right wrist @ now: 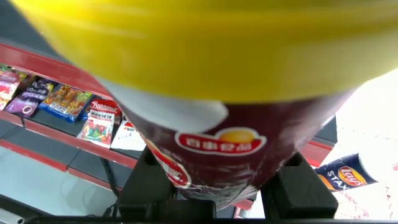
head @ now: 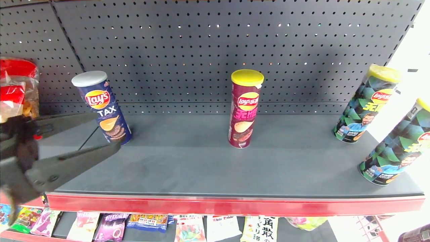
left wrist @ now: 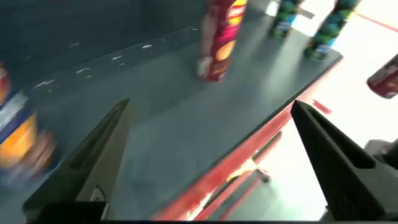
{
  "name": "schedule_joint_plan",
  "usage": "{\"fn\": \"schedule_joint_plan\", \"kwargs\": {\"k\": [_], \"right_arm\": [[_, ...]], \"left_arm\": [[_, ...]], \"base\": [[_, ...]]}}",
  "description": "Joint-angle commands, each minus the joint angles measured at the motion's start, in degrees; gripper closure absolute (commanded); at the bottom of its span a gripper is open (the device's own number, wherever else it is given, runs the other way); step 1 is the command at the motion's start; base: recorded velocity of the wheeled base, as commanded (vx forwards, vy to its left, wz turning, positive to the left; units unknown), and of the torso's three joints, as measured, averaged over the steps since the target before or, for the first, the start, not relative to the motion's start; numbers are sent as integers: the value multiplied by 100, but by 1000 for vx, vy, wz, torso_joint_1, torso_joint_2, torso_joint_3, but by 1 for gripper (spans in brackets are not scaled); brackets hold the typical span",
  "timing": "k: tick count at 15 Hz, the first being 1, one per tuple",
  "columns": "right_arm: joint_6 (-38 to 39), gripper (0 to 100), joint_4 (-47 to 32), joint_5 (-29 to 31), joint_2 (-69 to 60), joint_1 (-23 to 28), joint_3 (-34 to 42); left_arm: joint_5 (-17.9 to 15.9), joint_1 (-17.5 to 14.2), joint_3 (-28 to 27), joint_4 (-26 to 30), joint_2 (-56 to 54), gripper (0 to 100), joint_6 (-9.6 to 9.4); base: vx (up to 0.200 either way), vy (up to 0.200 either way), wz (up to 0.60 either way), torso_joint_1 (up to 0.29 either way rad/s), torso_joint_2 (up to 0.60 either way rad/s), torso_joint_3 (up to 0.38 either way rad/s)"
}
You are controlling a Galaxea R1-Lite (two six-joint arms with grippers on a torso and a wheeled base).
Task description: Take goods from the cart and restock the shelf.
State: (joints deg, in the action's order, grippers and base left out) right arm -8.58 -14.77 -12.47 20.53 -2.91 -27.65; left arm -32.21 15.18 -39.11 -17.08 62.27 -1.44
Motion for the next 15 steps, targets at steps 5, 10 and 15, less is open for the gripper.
{"fn": "schedule_joint_plan", "kwargs": {"k": [5,10,15], "right_arm": [[102,100,1,-1,56,1,-83],[199,100,-8,17,21,1,-109],[208,100,-8,25,13,10,-153]], "left_arm": [[-260,1049,-1697,-692,3054,0,-656],[-84,1286,-2312,-700,3740,0,-841],[-5,1339,-2971,-700,4364,0,-867]], "base": [[0,0,0,0,0,0],[0,0,0,0,0,0],[0,0,0,0,0,0]]}}
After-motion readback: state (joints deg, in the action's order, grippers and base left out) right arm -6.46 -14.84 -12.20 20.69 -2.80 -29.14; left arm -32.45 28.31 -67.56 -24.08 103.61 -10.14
